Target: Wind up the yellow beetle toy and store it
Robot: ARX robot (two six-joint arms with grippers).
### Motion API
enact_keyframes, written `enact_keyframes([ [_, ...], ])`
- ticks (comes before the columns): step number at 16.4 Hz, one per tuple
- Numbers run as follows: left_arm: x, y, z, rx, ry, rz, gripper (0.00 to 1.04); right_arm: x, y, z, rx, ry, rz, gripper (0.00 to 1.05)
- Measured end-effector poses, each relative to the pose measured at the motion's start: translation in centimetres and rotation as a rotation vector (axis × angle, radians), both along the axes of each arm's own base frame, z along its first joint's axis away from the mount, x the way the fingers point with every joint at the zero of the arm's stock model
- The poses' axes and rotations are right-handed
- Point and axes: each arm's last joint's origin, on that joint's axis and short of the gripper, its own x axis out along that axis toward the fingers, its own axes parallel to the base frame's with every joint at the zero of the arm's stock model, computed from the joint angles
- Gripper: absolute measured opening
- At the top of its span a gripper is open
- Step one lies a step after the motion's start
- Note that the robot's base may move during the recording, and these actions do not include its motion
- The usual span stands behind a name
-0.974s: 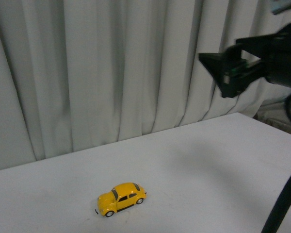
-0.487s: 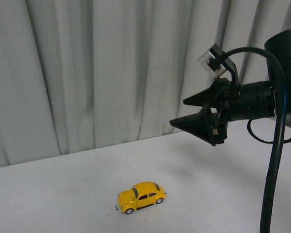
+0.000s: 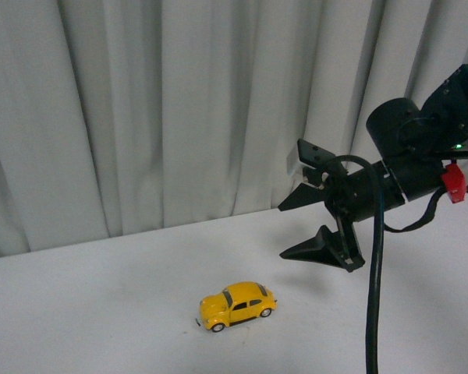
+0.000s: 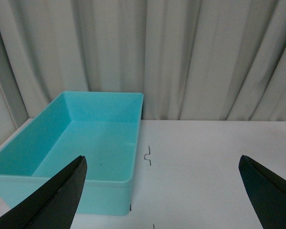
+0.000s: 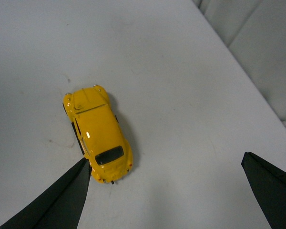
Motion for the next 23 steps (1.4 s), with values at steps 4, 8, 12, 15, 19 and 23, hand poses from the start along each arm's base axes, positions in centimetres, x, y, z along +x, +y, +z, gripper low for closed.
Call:
enact_keyframes([
  [4, 0.0, 0.0, 0.0, 0.000, 0.000, 0.000, 0.98, 3.2, 2.0, -2.4, -0.085, 0.183, 0.197, 0.98],
  [8, 0.0, 0.0, 0.0, 0.000, 0.000, 0.000, 0.98, 5.4, 2.8, -2.3, -0.160, 0.139, 0.284, 0.98],
  [12, 0.0, 0.0, 0.0, 0.000, 0.000, 0.000, 0.98, 6.3, 5.9, -3.1, -0.170, 0.178, 0.387, 0.98],
  [15, 0.0, 0.0, 0.0, 0.000, 0.000, 0.000, 0.98, 6.6, 7.4, -2.8, -0.201, 0.170, 0.438, 0.98],
  [19, 0.0, 0.0, 0.0, 0.000, 0.000, 0.000, 0.98, 5.9, 7.4, -4.3, -0.267, 0.227, 0.417, 0.98],
  [23, 0.0, 0.0, 0.0, 0.000, 0.000, 0.000, 0.98, 6.0, 8.2, -4.4, -0.282, 0.224, 0.421, 0.97],
])
